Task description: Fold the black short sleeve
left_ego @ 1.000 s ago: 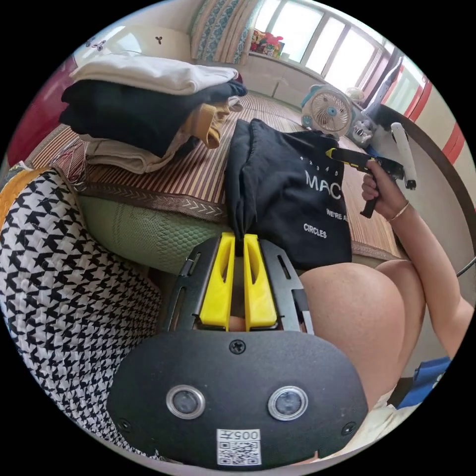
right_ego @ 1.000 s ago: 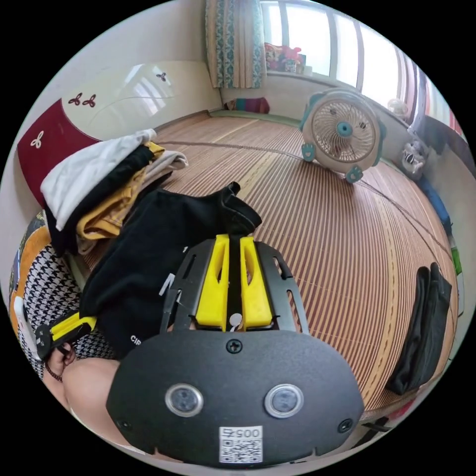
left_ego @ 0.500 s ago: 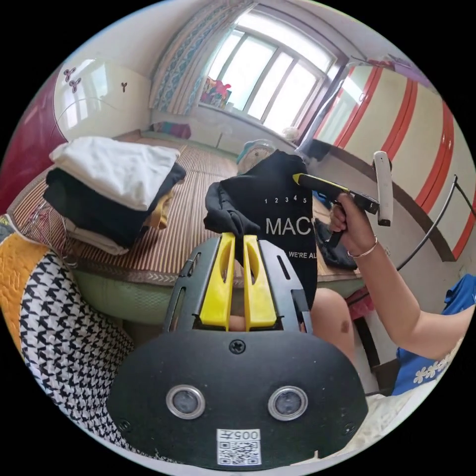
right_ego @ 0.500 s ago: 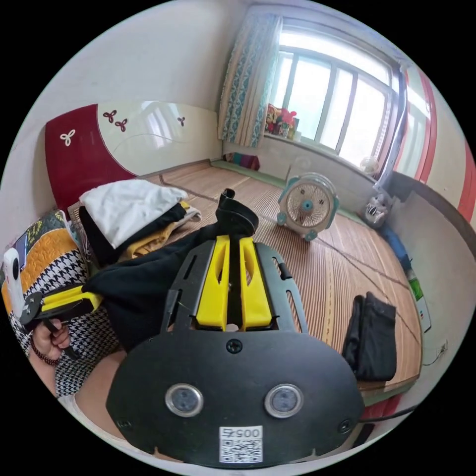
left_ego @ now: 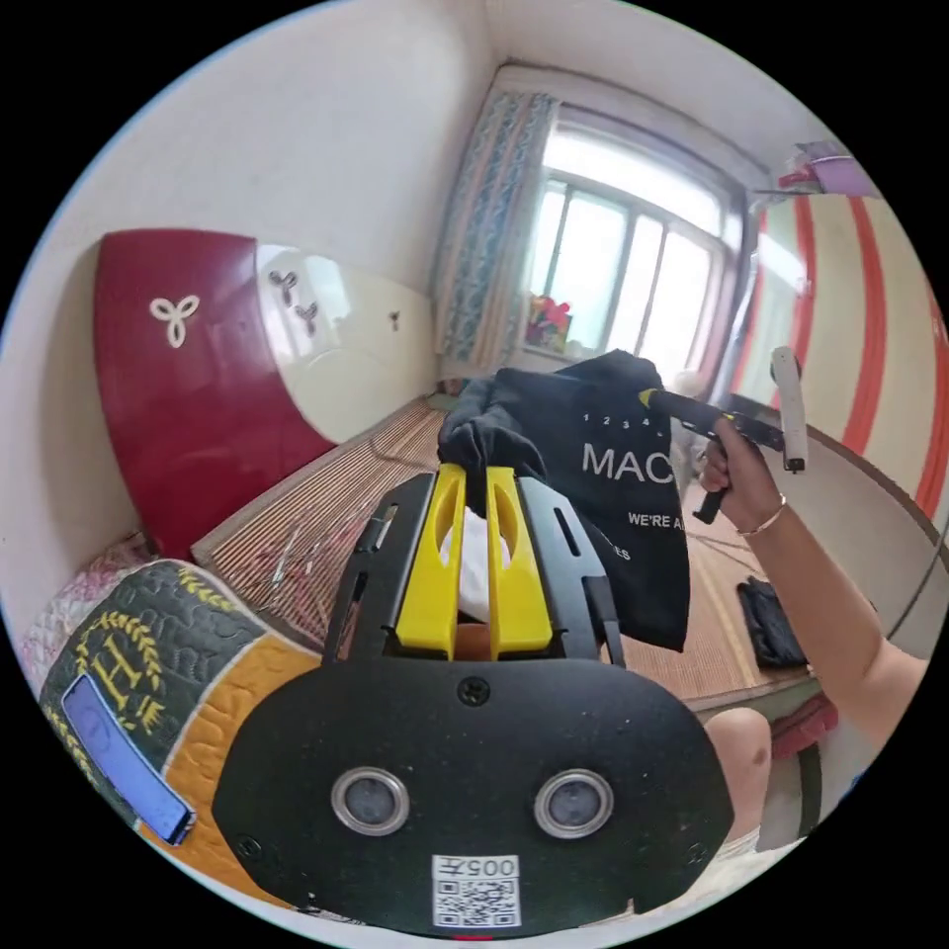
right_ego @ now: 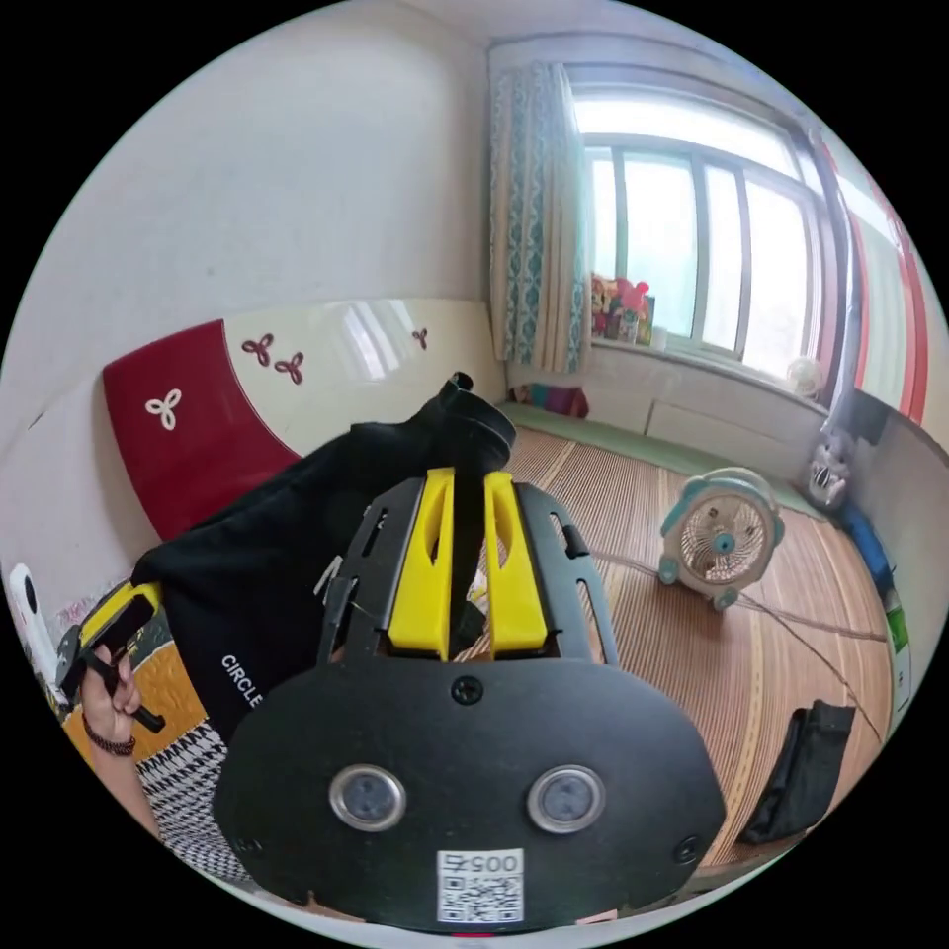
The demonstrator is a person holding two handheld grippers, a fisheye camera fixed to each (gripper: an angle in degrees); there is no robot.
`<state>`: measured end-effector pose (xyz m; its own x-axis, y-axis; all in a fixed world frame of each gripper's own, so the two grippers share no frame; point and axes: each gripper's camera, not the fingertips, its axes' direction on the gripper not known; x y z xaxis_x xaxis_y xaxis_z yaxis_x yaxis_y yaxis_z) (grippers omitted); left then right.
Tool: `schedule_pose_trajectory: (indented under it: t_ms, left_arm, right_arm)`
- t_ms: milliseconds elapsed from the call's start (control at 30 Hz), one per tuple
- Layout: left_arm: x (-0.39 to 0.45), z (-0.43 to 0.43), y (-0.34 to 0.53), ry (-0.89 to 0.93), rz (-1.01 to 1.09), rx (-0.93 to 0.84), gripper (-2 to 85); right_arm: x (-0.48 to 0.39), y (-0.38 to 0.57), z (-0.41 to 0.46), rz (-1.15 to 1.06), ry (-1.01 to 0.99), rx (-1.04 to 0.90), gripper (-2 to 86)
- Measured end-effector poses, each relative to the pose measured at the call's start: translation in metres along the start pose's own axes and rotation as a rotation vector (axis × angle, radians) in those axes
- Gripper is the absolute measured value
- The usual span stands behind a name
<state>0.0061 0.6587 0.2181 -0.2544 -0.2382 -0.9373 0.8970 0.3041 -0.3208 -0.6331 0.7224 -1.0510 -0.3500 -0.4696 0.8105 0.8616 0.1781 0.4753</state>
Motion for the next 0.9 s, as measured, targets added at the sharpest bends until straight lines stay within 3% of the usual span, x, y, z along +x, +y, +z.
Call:
schedule_pose_trajectory:
  t_ms: [100, 267, 400, 533, 667, 767, 900]
  left_arm:
    - [-0.021, 0.022, 0.006, -0.165, -0.063, -0.097, 6.1]
    - [-0.010, 0.029, 0.019, -0.198, 0.011, -0.009, 4.4]
    - [0.003, 0.106, 0.004, -0.124, 0.036, -0.161, 2.9]
    - [0.005, 0.185, 0.018, -0.255, 0.046, -0.341, 0.2]
    - [0.010, 0.199, 0.038, -0.323, 0.068, -0.310, -0.4]
    - [0.003, 0.205, 0.039, -0.266, 0.006, -0.324, -0.5]
    - [0.018, 0.206, 0.038, -0.290, 0.027, -0.334, -0.5]
  right_arm:
    - [-0.012, 0.002, 0.089, 0.034, 0.056, -0.190, 6.8]
    - [-0.050, 0.050, 0.129, -0.052, -0.037, -0.299, 7.6]
    - [-0.100, 0.070, 0.127, -0.119, -0.145, -0.324, 7.7]
    - [-0.141, 0.080, 0.159, -0.134, -0.189, -0.419, 7.0]
    - [-0.141, 0.078, 0.159, -0.147, -0.208, -0.281, 7.0]
    - [-0.142, 0.069, 0.152, -0.168, -0.188, -0.229, 6.7]
    - [-0.131, 0.041, 0.140, -0.156, -0.216, -0.233, 5.6]
